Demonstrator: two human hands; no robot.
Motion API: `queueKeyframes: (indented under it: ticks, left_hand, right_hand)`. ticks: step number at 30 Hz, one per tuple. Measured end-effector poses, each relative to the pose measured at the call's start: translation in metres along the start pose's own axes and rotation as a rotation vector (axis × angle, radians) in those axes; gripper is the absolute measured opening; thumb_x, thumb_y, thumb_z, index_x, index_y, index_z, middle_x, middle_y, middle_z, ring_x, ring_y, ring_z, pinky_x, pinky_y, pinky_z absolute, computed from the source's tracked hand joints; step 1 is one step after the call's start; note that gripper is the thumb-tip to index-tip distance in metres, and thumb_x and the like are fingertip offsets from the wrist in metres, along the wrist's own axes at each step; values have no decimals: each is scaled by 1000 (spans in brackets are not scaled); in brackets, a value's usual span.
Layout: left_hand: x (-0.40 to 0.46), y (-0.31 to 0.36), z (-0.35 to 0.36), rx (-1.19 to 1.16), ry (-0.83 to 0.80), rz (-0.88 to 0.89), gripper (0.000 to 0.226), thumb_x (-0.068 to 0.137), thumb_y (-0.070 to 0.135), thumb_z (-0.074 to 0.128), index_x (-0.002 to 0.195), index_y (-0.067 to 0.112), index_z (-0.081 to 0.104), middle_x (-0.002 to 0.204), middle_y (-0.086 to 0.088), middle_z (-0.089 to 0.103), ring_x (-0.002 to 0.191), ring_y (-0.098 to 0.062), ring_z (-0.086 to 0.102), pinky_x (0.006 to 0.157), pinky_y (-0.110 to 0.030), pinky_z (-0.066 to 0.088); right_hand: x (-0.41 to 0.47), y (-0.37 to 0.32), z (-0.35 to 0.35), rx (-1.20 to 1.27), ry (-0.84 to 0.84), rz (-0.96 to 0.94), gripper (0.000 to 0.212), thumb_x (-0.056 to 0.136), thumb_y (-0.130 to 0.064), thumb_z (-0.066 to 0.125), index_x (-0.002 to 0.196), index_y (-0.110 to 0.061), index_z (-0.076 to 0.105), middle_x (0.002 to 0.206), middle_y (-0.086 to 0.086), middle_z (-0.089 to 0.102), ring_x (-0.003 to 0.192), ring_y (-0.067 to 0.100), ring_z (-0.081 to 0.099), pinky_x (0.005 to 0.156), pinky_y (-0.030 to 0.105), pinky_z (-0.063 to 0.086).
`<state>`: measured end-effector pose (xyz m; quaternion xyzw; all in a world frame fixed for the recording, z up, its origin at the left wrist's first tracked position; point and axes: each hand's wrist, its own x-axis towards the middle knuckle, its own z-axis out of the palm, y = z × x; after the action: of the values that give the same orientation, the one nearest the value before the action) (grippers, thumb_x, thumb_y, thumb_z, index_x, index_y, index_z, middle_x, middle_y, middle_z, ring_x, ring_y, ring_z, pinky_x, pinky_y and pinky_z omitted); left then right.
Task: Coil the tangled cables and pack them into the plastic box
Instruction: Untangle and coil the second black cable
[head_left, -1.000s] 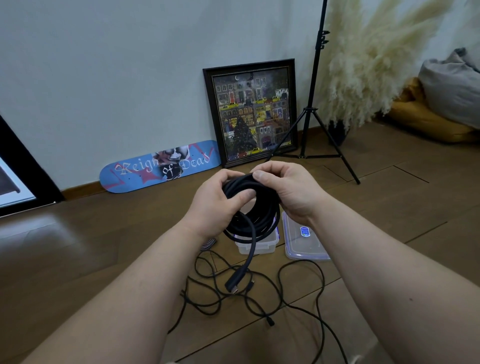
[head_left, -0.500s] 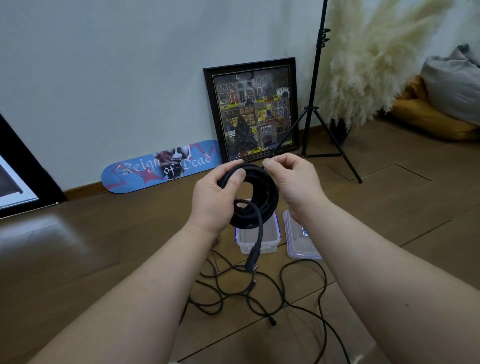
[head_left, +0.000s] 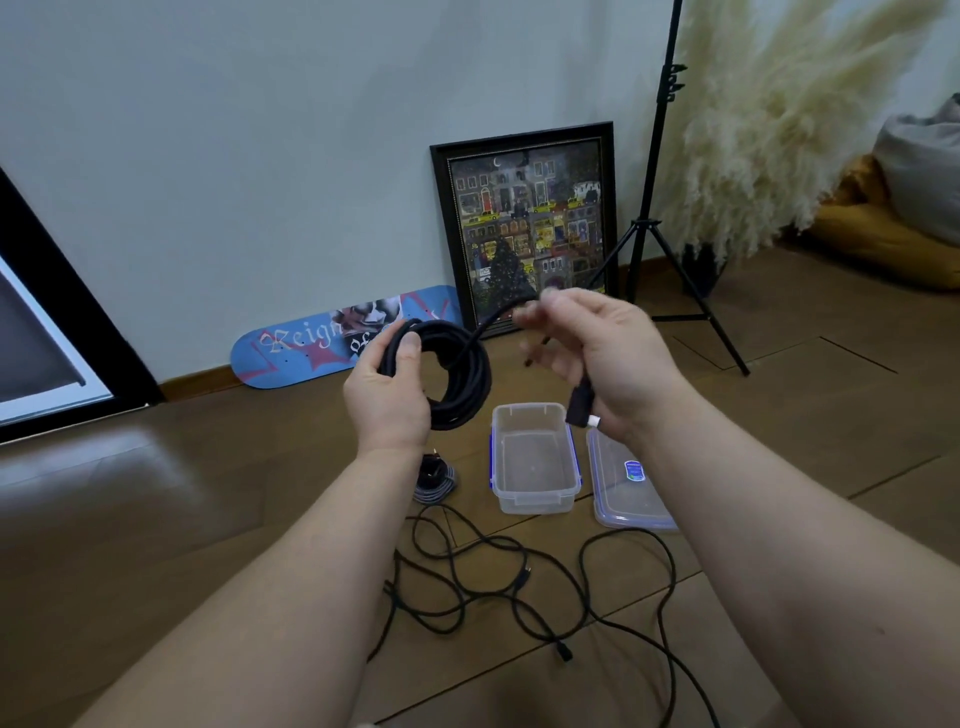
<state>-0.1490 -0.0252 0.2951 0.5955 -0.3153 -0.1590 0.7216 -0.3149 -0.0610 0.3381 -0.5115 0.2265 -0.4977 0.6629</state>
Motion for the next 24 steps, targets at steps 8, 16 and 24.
queueKeyframes:
  ticks: [8, 16, 24]
  left_hand:
    - [6, 0, -7, -19, 54, -25, 17, 96, 29, 59, 112, 31, 67, 112, -1, 71, 91, -19, 63, 95, -43, 54]
    - [7, 5, -8, 12, 75, -8, 18, 97, 27, 59, 113, 27, 67, 112, 5, 68, 110, -17, 62, 101, -33, 48]
    - [-6, -3, 14, 42, -71, 39, 17, 96, 26, 61, 111, 32, 67, 115, -6, 70, 111, -36, 62, 97, -48, 52]
  right_hand:
    - [-2, 1, -4, 205, 7, 281, 33, 94, -8, 39, 62, -8, 45, 63, 6, 54, 72, 25, 69, 81, 43, 57]
    - [5, 26, -6, -1446, 15, -47, 33, 95, -18, 47, 125, -18, 60, 118, 3, 59, 104, 24, 57, 86, 37, 49]
    - [7, 34, 20, -1521, -147, -158, 30, 94, -39, 58, 114, -18, 68, 107, 5, 59, 97, 23, 57, 83, 35, 49]
